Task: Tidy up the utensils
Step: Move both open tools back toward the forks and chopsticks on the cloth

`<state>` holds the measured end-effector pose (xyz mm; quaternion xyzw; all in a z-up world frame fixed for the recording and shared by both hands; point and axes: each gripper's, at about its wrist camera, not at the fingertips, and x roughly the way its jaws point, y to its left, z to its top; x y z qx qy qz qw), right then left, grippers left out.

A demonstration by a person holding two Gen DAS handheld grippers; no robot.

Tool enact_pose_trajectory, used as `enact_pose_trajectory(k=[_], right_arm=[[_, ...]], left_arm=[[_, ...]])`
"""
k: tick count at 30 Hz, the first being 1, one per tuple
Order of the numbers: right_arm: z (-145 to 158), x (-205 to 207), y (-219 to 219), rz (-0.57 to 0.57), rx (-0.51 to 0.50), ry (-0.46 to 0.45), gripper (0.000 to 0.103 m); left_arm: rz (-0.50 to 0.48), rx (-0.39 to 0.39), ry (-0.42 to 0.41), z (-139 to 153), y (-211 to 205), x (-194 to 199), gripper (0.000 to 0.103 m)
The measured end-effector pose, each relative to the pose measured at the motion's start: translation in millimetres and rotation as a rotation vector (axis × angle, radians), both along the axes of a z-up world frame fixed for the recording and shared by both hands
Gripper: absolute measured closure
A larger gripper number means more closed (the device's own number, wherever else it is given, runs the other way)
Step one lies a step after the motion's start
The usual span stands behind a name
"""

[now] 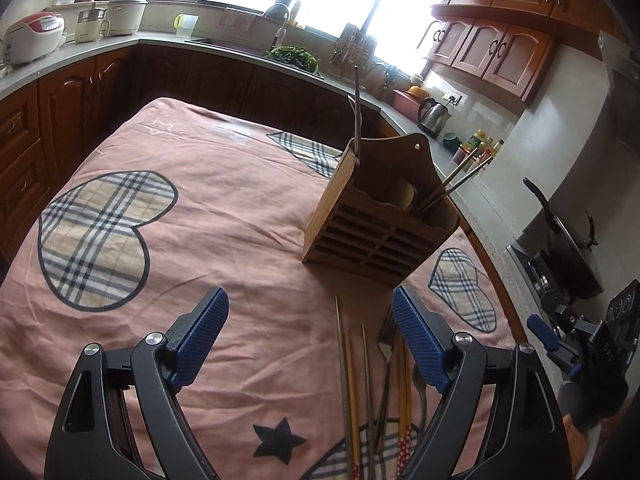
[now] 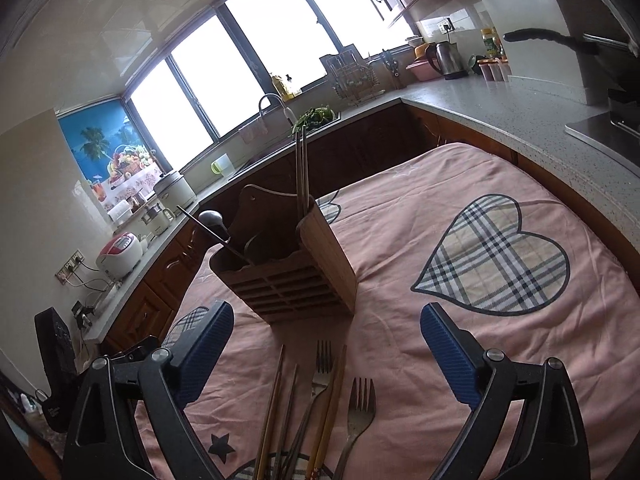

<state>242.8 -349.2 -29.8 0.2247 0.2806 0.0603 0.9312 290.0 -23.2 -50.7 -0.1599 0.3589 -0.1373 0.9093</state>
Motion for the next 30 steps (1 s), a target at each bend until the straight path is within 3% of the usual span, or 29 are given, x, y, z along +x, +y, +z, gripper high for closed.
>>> enact_pose_trajectory(k=[13,30], right_arm=[[-28.0,-41.0,-2.6,-0.014,-0.007,0.064,0.007],[-42.2,-45.8,7.3,0.015,-0.033,0.106,0.008]], left_arm=[[-0.004,0.004,0.066,-28.1,3.7,-28.6,0.017],[-0.012,0.022,0.103,-39.2,0.0,-30.8,0.017]])
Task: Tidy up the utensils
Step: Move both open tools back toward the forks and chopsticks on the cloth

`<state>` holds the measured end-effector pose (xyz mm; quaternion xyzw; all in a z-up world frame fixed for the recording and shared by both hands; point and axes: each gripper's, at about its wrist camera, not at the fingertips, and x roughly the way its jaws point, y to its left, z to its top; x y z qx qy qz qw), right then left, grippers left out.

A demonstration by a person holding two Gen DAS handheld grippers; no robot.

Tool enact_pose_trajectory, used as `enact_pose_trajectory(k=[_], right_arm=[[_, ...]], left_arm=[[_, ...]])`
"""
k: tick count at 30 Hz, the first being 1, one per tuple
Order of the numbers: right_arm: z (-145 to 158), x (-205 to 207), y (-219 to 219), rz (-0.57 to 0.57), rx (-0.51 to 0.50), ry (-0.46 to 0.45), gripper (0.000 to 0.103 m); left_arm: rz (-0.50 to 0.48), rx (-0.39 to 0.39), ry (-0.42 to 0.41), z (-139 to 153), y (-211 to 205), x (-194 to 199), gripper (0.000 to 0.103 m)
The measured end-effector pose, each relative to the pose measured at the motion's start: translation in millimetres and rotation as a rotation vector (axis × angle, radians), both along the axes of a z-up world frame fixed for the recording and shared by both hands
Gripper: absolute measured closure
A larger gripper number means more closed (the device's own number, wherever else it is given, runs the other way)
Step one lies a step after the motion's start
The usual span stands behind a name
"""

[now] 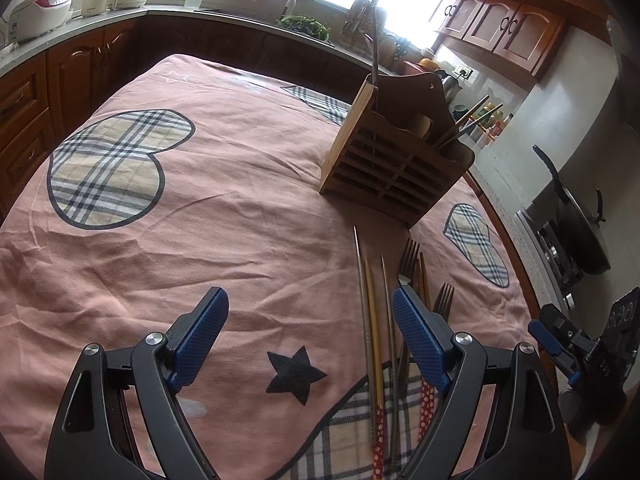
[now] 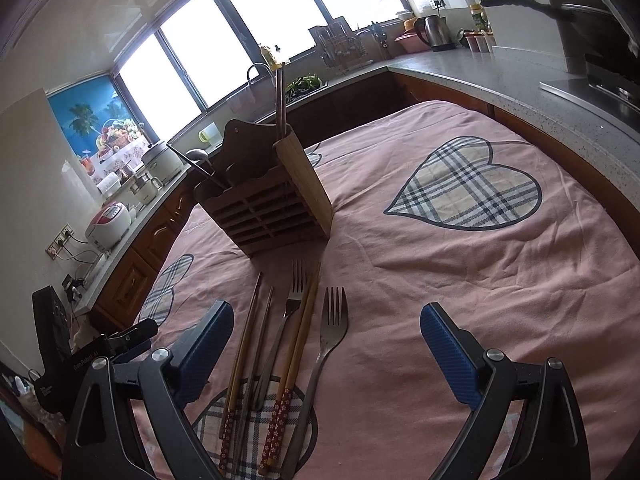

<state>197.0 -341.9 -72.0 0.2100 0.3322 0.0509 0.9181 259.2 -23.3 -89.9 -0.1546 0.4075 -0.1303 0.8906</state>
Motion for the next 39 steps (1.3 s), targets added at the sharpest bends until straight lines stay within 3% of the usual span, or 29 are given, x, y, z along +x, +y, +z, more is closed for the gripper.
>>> enact_pose_trajectory(k=[12,14,17,22,25,29,31,39], right_arm=[[-6.8,16.2,8.3,0.021,-0.025,0.021,0.009],[-8.4,21.4,9.4,0.026,-0.028,0.026,0.013],[-11.8,32.4,13.0,0.041,-0.039,0.043,0.028],[-20.7,58.9,20.9,0.078,-0.055,0.083,0.051],[-25.9,76.9,26.5,0.103,-0.072,0.106,0.059],[-34.5,100.9,32.2,0.132,-0.087,0.142,0.069],[-39.4,110.9,35.0,0.142,-0.100,0.160,0.075],[-59.7,133.4,46.3,0.181,-0.149,0.240,0.088]], left_arm=[[-0.025,0.025,0.038,-6.5,-15.7,21.5,0.017],[-0.035,0.037,0.046,-8.1,-20.0,27.9,0.017],[-0.053,0.058,0.043,-8.2,-28.7,39.2,0.019],[-0.112,0.112,0.047,-10.6,-47.6,62.6,0.035],[-0.157,0.141,0.068,-16.0,-59.4,77.8,0.048],[-0.199,0.177,0.083,-22.7,-73.3,95.0,0.053],[-0.212,0.190,0.094,-26.6,-79.2,102.2,0.061],[-0.251,0.228,0.121,-42.9,-92.9,119.5,0.067]])
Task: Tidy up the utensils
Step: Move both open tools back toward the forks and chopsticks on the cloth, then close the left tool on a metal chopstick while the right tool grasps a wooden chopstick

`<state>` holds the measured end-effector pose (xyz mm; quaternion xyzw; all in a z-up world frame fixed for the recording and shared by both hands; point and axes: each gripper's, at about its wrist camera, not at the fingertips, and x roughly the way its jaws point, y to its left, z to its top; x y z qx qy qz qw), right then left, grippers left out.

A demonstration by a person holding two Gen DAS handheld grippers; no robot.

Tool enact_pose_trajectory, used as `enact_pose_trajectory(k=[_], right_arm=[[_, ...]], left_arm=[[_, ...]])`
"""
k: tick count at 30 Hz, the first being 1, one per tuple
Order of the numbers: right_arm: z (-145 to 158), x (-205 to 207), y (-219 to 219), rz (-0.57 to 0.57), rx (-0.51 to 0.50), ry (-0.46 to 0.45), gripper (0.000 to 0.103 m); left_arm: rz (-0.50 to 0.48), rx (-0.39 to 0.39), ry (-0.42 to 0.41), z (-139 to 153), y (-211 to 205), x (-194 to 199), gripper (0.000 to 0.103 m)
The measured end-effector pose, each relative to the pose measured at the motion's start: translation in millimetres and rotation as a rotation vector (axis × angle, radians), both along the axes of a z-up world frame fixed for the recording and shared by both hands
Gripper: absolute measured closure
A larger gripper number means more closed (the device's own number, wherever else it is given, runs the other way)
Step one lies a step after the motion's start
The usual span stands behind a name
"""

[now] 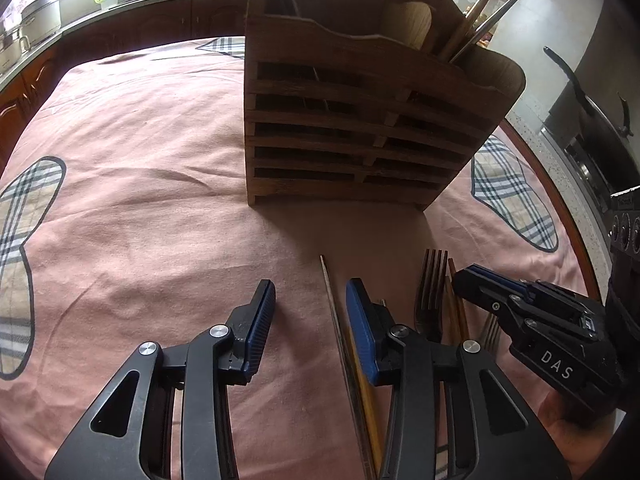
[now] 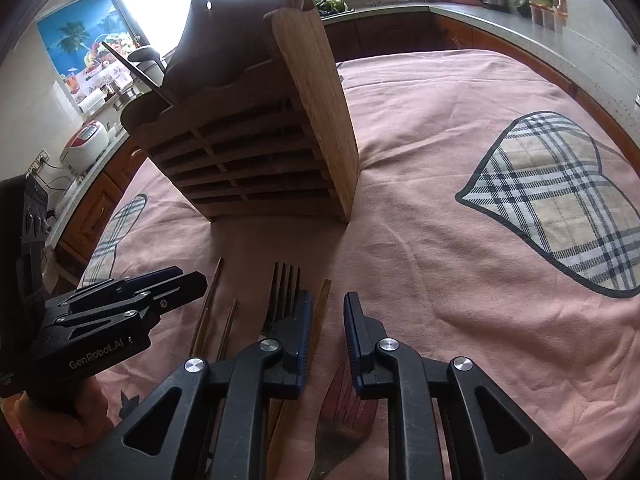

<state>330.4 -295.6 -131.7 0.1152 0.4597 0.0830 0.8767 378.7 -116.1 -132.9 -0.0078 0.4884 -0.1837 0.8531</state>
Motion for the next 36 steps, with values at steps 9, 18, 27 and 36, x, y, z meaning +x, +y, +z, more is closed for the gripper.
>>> enact_pose_trajectory(k=[9,18,27,36], right_arm=[[-5.8,11.1,0.3,0.023,0.010,0.022,0.089],[-4.3,8.2,-8.2,0.032,0.019,0.036,0.094],[-3.8,15.5,-3.0,0.029,0.013,0.030,0.094],[26.1,-11.6,-16.5,-0.003,0.086,-0.041,0.098]], left_arm=[[-0.043,0.083,-0.027,-2.7,-18.3,5.5,0.085],[-0.101,0.097,0.005,-1.8,-16.0,7.7,0.095],[-0.112,0.140,-0.030,-1.0,-27.6,3.2,0.096],[-0.073,-0.002,-0.064,30.1,12.2,-26.5,0.099]])
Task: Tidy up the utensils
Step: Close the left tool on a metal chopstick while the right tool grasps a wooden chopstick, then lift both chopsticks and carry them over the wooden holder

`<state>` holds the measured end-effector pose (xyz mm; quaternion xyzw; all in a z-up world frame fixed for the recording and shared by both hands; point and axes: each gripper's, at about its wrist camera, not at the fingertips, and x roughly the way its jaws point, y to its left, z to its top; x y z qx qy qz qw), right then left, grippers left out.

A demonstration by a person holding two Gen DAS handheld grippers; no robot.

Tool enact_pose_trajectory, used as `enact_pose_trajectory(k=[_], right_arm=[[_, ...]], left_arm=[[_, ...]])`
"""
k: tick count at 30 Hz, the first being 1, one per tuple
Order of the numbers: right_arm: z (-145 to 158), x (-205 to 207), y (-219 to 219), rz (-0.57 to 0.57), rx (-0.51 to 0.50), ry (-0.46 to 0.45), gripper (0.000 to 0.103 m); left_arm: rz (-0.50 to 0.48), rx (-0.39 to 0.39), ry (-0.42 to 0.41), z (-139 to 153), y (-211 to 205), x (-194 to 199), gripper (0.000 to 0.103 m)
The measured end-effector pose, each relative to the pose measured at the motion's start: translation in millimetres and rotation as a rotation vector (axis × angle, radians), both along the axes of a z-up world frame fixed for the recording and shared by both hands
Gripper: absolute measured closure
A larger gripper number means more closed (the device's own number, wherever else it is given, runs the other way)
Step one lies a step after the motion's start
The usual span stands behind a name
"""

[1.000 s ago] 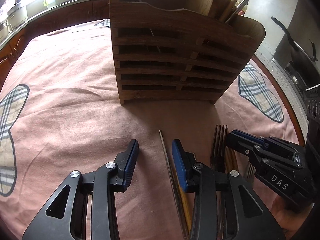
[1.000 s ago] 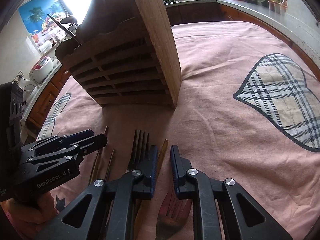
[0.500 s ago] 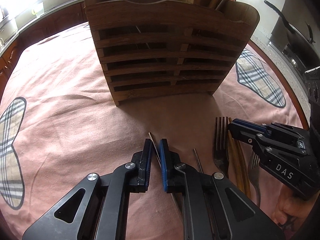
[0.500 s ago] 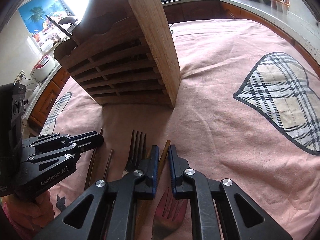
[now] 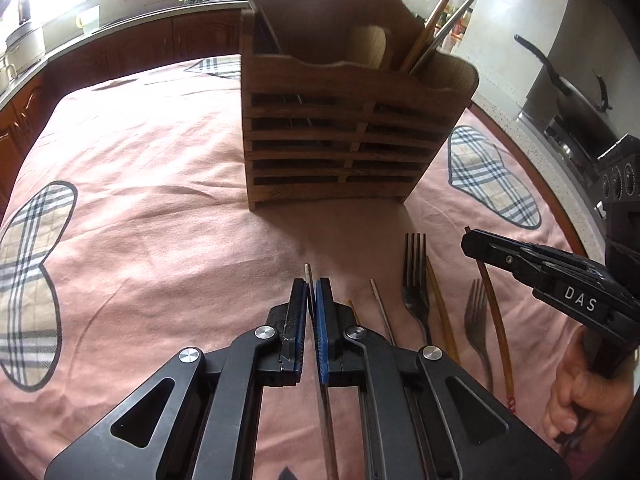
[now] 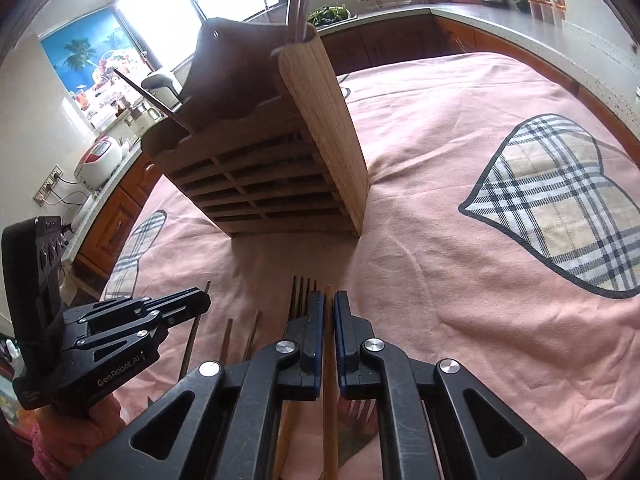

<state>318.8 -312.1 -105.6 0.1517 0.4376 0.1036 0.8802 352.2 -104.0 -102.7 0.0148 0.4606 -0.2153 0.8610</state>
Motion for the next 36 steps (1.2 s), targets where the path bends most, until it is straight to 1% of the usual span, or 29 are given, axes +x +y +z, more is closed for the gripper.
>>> enact_pose_trajectory(k=[7,9,16,28,36], right_arm=[[31.5,-21.5,-0.5,0.002,0.025,-0.068,0.098],[38.4,-27.1,2.5,0.000,0.030,-0.086,0.098],[64.5,-50.6,1.3,-0.013,0.038,-0.154,0.098],[99.3,-90.7,-4.0,-0.032,0.021,-0.254,0.098],[115.0,-107.3,-7.4,-0.048,0.016,-0.306,0.098]], left_arm=[[0.043,-0.098,-0.043,35.4,28.7,-27.4,0.099],[0.052,-0.116,-0.064,47.5,40.9,-36.3,0.099],[0.069,-0.150,-0.131,77.9,61.3,-64.8,0.099],[0.092,-0.189,-0.235,108.4,82.0,-109.9,0.099],[0.133,-0.226,-0.275,117.6,97.4,-124.8,0.099]])
